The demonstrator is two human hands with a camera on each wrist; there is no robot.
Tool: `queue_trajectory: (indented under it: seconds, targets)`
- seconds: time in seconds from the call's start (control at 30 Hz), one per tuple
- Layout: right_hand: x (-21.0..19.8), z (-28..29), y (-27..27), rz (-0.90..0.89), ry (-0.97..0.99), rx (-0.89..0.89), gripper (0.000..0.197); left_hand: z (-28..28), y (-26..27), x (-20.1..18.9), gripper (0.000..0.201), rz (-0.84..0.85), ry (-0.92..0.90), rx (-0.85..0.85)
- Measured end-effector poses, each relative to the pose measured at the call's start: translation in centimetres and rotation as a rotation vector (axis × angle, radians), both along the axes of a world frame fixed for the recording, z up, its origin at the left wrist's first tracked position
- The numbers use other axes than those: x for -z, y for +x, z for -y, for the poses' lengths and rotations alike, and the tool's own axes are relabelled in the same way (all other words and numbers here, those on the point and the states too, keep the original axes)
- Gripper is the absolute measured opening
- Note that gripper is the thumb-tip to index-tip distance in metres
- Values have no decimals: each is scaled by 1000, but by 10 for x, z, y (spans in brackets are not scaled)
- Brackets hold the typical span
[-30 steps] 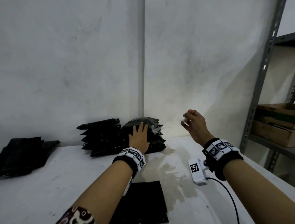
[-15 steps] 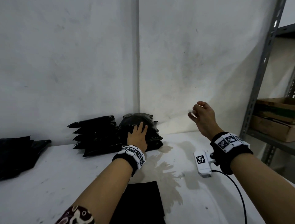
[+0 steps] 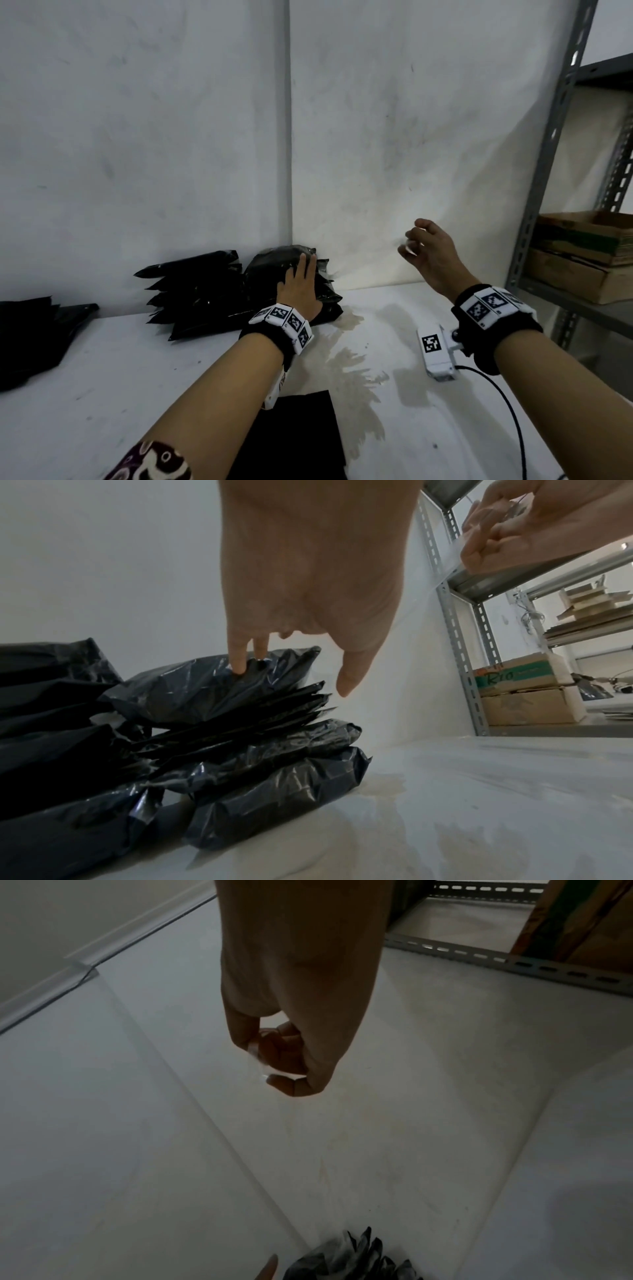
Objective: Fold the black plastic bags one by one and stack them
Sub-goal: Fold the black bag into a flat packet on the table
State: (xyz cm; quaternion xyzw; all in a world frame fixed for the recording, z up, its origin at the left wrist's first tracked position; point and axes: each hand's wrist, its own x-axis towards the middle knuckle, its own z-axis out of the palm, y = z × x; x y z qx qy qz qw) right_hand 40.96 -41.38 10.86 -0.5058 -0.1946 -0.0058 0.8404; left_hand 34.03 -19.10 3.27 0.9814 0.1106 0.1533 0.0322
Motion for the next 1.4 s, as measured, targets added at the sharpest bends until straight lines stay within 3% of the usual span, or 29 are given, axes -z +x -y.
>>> queue_trajectory:
  seconds: [0.1,0.17,0.27,0.33,0.43,0.5,0.57,0.7,0.9,1.03,1.23,1.4]
  targets:
    - [-4,1,-7,16,-11,-23,26,9,-5,-4,71,153,-63,69]
    - [-9,4,-13,36,-4,-17,27,16,-5,-4,57,200,-277,110]
    - [-20,13,-23,57,37,38,28,30,-1,-1,41,60,-816,84]
    - [-27,19,-29,47,66,47,28,39,-6,-4,31,21,-1279,31]
    - [-33,26,-41,22,58,-13,27,51,-20,-12,51,-36,-1837,11]
    - [-33,29,-48,-2,44,-80,25,58,-29,-15,63,-37,-2071,46]
    - [-33,31,-55,-47,70,-153,20,64,-35,-16,62,66,-2232,64]
    - [-27,28,-68,-130,111,-224,13,53,-50,-10,19,371,-2248,27]
    - [-1,12,-82,-232,42,-278,13,-9,-99,8,14,602,-2222,11]
    - [25,-4,-91,-333,-103,-371,13,-45,-141,19,12,724,-2099,25]
    - [47,-19,-111,-318,-499,-592,3,-87,-200,21,11,725,-1814,11]
    - [62,-25,-111,-322,-715,-581,25,-105,-235,25,21,646,-1722,21]
